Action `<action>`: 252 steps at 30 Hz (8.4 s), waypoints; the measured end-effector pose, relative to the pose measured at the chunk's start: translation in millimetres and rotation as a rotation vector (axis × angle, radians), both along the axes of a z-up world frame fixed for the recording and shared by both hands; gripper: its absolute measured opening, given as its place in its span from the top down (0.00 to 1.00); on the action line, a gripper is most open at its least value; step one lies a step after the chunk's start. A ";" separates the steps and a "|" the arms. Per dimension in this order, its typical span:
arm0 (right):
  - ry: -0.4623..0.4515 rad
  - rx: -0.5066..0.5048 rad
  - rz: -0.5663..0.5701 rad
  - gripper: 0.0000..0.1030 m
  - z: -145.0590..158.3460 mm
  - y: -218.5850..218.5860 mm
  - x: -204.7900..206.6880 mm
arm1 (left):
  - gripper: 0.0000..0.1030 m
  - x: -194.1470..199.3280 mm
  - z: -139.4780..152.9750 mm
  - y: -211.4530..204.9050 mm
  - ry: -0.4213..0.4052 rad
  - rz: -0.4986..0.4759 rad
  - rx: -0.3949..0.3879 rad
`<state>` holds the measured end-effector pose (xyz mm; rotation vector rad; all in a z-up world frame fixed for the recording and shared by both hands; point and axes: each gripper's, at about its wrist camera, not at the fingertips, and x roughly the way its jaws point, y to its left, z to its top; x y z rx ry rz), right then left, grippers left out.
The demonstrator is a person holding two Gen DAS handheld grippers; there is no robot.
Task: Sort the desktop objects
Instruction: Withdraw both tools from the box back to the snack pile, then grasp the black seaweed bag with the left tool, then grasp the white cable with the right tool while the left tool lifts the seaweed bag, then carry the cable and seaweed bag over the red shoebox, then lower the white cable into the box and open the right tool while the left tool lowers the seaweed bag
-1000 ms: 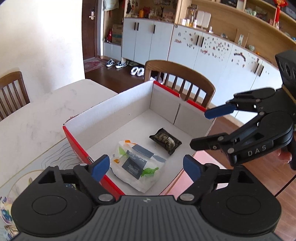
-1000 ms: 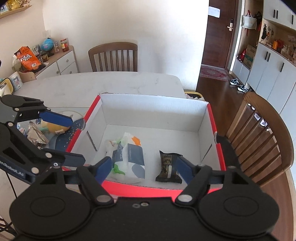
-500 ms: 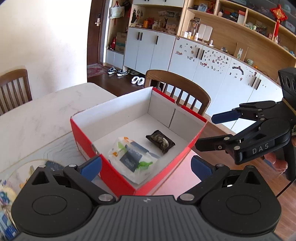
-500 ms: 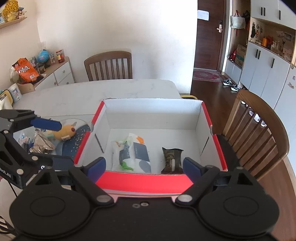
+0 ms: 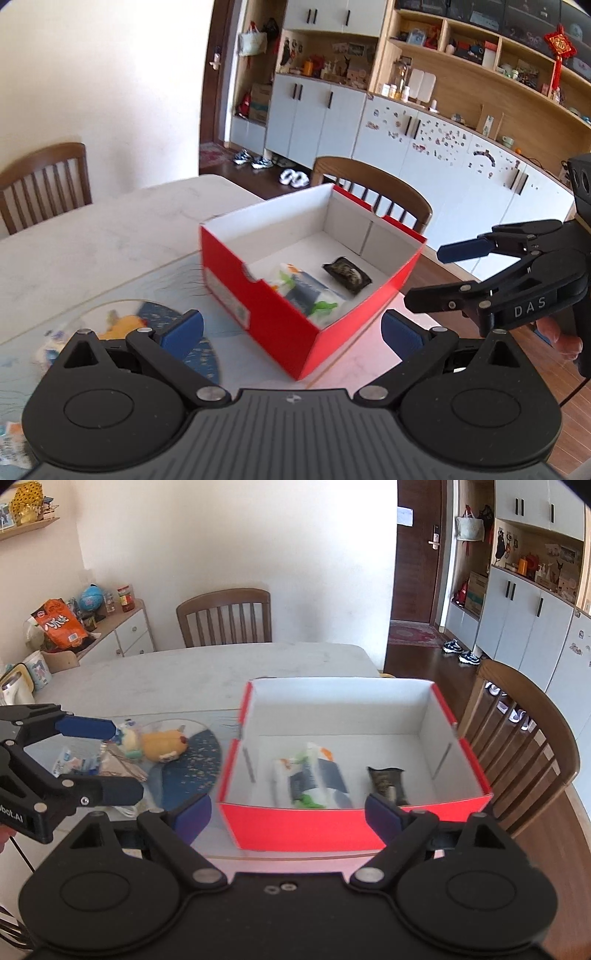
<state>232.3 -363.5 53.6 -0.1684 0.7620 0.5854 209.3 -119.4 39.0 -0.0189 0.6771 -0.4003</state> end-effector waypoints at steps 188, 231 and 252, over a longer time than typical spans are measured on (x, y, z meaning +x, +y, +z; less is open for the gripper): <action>-0.106 0.047 -0.183 0.29 -39.0 106.8 -40.7 | 0.67 -10.7 -22.2 73.0 -0.045 0.050 0.024; -0.096 -0.002 -0.133 0.29 -44.3 -24.4 115.6 | 0.67 113.1 -30.6 -95.7 0.008 -0.126 0.114; 0.031 -0.045 -0.048 0.29 -73.8 -10.0 185.9 | 0.67 168.8 -62.4 -138.2 0.123 -0.214 0.158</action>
